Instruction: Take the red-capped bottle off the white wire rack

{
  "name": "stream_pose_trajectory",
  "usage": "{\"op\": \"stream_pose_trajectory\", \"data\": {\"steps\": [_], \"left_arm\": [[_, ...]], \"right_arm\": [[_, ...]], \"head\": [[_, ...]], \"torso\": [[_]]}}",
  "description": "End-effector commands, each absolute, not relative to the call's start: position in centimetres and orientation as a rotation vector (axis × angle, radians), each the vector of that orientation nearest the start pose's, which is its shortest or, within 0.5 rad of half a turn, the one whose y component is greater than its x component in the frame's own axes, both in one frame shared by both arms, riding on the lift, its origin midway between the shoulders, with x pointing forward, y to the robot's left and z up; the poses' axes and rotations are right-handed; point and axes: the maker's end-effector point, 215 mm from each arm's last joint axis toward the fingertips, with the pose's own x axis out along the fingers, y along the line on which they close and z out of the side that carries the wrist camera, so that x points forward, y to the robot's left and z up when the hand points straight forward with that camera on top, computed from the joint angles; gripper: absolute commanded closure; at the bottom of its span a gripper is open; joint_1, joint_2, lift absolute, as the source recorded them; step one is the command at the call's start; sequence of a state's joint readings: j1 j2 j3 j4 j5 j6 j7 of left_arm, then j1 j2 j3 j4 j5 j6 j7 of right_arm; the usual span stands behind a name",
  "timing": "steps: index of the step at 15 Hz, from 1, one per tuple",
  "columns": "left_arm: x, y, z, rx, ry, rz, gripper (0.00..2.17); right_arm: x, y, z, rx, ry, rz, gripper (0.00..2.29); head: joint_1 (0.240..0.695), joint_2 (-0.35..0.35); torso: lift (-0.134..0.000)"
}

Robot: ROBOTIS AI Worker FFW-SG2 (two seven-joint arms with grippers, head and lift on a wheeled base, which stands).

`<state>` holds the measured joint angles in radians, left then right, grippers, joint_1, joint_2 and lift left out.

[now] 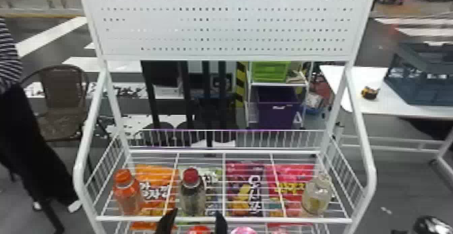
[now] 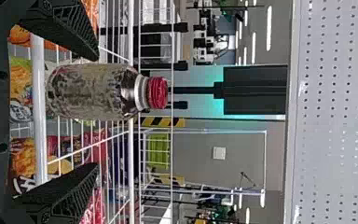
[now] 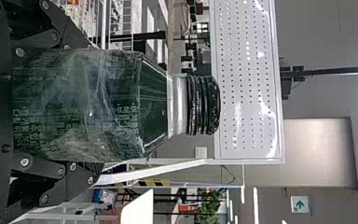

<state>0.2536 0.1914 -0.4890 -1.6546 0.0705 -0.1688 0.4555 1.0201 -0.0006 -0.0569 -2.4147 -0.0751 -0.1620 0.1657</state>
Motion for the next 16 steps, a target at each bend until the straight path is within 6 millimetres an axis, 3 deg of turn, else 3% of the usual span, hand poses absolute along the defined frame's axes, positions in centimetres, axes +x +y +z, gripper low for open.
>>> {"op": "stream_pose_trajectory", "data": {"steps": [1, 12, 13, 14, 16], "left_arm": [[48.0, 9.9, -42.6, 0.039, 0.083, -0.042, 0.09], [55.5, 12.5, -45.4, 0.134, 0.119, 0.041, 0.1], [55.9, 12.5, -45.4, 0.134, 0.118, 0.038, 0.25], [56.1, 12.3, -45.2, 0.129, 0.115, 0.031, 0.53], [55.5, 11.8, -43.4, 0.104, 0.084, 0.028, 1.89]], "right_arm": [[30.9, -21.8, -28.0, 0.026, 0.011, 0.124, 1.19], [30.7, -22.8, -27.6, 0.03, -0.011, 0.112, 1.19], [30.7, -22.8, -27.6, 0.03, -0.011, 0.112, 1.19], [30.7, -22.9, -27.7, 0.029, -0.007, 0.111, 1.19], [30.8, -23.1, -27.9, 0.026, -0.001, 0.109, 1.19]], "head": [[0.499, 0.0], [0.499, 0.0], [0.499, 0.0], [0.499, 0.0], [0.499, 0.0]], "torso": [[0.0], [0.0], [0.0], [0.0], [0.0]]}}
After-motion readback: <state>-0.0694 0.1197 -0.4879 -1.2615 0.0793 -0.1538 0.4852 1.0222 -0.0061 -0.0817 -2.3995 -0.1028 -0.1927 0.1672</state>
